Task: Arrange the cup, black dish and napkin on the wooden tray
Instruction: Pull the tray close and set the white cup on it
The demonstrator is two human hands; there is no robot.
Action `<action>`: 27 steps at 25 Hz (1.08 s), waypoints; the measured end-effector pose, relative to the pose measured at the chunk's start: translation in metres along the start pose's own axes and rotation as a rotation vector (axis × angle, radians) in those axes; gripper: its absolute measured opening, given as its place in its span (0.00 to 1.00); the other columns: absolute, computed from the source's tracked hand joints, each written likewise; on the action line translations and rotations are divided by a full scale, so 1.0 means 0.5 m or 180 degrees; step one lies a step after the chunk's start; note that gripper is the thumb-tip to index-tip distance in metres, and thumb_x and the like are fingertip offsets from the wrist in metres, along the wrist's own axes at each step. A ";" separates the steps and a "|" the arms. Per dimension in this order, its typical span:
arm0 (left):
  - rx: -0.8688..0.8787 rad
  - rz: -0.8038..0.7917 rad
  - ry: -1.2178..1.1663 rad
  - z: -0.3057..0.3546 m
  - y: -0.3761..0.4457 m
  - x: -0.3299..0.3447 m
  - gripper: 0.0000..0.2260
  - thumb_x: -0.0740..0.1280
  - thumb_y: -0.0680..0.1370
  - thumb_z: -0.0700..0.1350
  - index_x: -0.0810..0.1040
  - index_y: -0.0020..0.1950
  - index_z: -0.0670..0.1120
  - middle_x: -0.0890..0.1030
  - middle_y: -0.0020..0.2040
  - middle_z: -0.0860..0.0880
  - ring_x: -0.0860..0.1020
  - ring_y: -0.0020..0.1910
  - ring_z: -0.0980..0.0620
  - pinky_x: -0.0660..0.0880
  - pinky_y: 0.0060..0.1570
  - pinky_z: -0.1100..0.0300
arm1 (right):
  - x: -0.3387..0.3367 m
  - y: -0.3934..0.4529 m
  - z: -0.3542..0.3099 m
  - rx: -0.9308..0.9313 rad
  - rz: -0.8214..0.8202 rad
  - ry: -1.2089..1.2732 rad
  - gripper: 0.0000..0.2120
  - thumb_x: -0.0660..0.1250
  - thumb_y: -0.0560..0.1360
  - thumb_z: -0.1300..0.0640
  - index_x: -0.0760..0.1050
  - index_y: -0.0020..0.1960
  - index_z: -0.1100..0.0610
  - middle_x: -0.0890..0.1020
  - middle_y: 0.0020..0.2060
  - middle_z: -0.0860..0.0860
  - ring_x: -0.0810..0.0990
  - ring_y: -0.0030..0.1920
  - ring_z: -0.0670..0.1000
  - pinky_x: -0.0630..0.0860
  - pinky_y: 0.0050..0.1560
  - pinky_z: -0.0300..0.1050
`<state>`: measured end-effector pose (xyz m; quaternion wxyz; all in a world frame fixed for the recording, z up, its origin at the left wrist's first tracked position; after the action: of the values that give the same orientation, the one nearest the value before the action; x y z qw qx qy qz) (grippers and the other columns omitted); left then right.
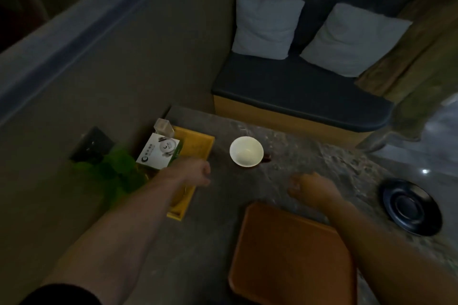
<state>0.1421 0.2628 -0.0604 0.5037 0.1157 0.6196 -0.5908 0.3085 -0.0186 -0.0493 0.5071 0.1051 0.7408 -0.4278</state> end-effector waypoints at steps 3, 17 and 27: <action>0.0191 0.0422 0.0232 -0.013 0.053 -0.021 0.21 0.69 0.71 0.59 0.76 0.62 0.53 0.78 0.60 0.49 0.76 0.57 0.48 0.74 0.53 0.53 | -0.009 0.056 -0.011 0.0120 0.0161 -0.0012 0.15 0.61 0.78 0.43 0.76 0.58 0.50 0.82 0.53 0.53 0.80 0.52 0.55 0.77 0.46 0.49; 0.0632 0.0771 -0.0954 0.054 0.202 -0.004 0.41 0.76 0.59 0.63 0.63 0.69 0.61 0.74 0.68 0.53 0.72 0.66 0.48 0.71 0.63 0.43 | -0.002 0.216 -0.060 -0.0061 0.0647 0.0590 0.12 0.65 0.77 0.48 0.75 0.60 0.44 0.83 0.54 0.51 0.81 0.53 0.56 0.76 0.56 0.58; 0.0631 0.0816 -0.2049 0.079 0.202 0.028 0.44 0.82 0.58 0.50 0.63 0.69 0.59 0.73 0.68 0.53 0.72 0.66 0.51 0.73 0.63 0.47 | 0.021 0.217 -0.050 0.0047 0.0811 0.1294 0.08 0.69 0.76 0.52 0.81 0.54 0.45 0.85 0.49 0.48 0.82 0.47 0.50 0.81 0.47 0.53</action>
<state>0.2295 0.2507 -0.1249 0.7294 0.0487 0.3494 -0.5862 0.3510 0.0633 -0.1123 0.3965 0.2854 0.8053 -0.3358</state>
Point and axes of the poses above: each hand's wrist, its own y-axis towards the middle knuckle, its own x-axis out of the palm, z = x × y, the point moved 3 cm from there along y, towards the middle knuckle
